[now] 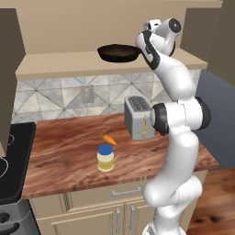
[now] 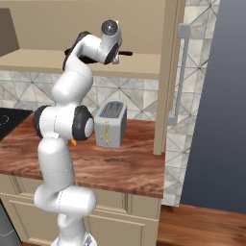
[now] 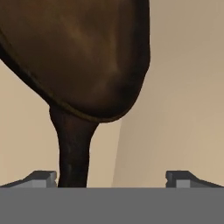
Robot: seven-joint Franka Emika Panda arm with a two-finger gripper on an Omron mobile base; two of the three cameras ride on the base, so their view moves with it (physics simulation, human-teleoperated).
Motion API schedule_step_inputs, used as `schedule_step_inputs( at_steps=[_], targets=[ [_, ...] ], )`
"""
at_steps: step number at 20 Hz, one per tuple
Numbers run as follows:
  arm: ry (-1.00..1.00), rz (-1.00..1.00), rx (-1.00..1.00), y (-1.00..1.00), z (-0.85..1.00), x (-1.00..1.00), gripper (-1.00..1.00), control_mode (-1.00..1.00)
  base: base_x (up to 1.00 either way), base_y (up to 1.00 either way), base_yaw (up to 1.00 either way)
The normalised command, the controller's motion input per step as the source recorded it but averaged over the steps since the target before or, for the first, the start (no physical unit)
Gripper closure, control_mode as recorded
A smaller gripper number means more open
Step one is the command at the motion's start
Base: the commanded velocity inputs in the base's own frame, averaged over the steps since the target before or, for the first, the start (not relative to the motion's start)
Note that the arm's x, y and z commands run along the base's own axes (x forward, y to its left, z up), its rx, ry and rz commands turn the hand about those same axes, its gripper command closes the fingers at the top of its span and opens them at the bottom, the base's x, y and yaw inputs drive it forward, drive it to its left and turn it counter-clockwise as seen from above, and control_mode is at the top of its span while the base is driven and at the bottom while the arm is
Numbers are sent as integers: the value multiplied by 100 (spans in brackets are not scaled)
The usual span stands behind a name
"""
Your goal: Pick the pan from the cabinet and place it on the stove. Then turn on the stove burner for the pan.
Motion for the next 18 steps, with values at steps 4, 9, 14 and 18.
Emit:
schedule_step_inputs(
  at_steps=[4,9,14,18],
  targets=[
    [0,0,0,-3,-28,31,-100,-100,0,0,0],
    [2,0,0,-7,-29,25,-100,-100,0,0,0],
    [1,0,0,-4,-30,20,-100,-100,0,0,0],
    [0,0,0,0,-29,15,-100,-100,0,0,0]
  ],
)
